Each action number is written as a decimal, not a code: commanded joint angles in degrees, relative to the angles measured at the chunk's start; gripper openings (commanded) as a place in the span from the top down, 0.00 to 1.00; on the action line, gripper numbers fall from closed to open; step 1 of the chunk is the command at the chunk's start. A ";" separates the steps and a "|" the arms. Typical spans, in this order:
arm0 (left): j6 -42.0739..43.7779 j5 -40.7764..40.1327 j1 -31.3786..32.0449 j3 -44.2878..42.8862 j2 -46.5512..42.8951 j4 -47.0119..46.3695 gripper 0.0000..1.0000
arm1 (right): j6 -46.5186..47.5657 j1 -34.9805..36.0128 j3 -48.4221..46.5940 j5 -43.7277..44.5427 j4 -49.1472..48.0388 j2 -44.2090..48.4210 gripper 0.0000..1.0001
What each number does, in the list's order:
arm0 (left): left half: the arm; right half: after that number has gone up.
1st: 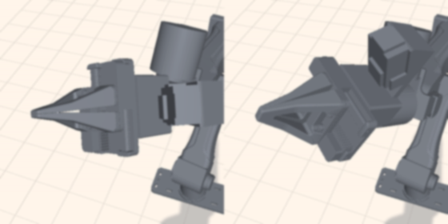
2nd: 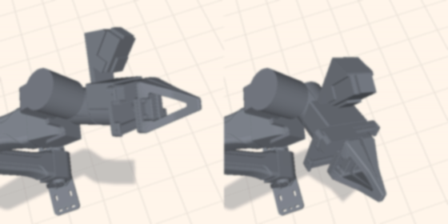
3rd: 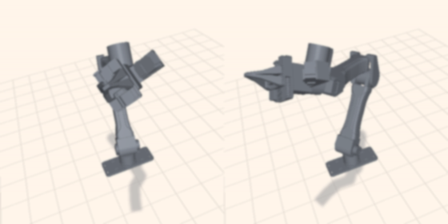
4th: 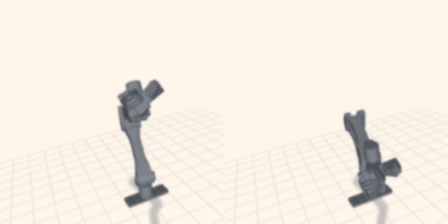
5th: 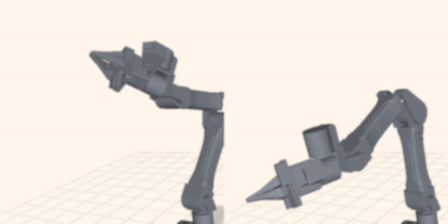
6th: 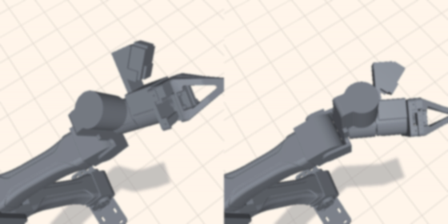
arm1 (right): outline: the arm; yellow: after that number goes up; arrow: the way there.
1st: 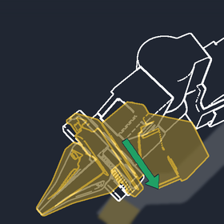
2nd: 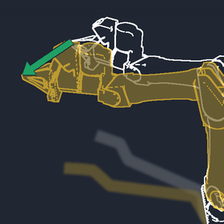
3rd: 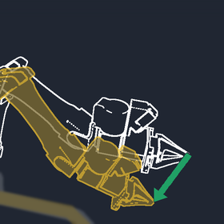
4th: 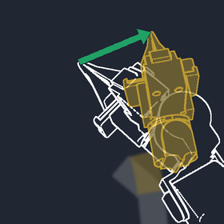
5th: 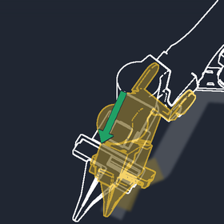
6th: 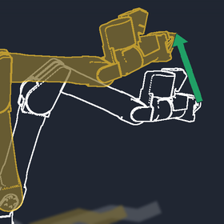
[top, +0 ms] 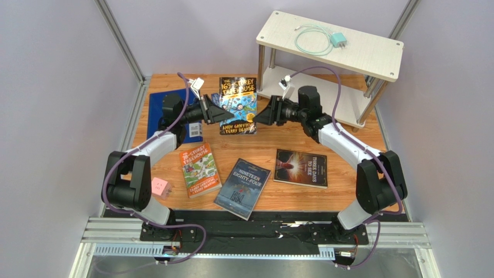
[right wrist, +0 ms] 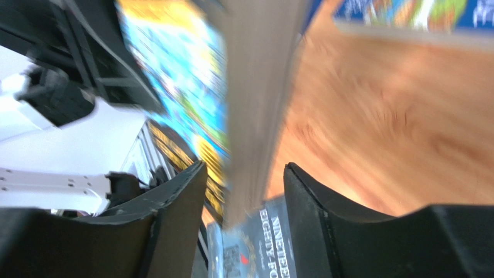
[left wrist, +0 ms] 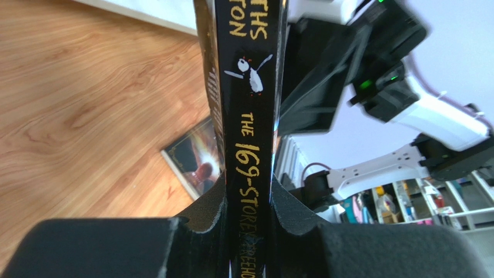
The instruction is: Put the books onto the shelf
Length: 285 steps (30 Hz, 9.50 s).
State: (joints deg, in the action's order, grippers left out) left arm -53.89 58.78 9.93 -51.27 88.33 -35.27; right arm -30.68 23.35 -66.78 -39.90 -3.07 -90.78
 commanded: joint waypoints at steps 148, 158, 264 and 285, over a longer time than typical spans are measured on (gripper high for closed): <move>24.71 -22.92 -0.44 33.07 -42.72 29.64 0.00 | -8.96 -20.01 -30.33 -5.10 -1.68 -40.00 0.92; 24.71 -23.01 -0.44 33.60 -44.21 30.26 0.00 | -8.52 -20.10 -33.94 -4.13 1.22 -41.84 0.87; 15.30 -60.89 29.79 -3.23 4.74 67.87 1.00 | -16.70 24.02 28.37 31.72 12.45 10.79 0.34; 15.92 -60.89 29.88 -3.14 5.53 68.14 1.00 | -18.19 25.42 33.38 35.41 5.71 10.62 0.36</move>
State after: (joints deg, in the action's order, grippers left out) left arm -38.54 -1.98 39.38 -53.06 93.45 32.38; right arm -48.21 47.75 -35.11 -7.20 7.16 -81.60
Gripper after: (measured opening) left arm 0.000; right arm 0.644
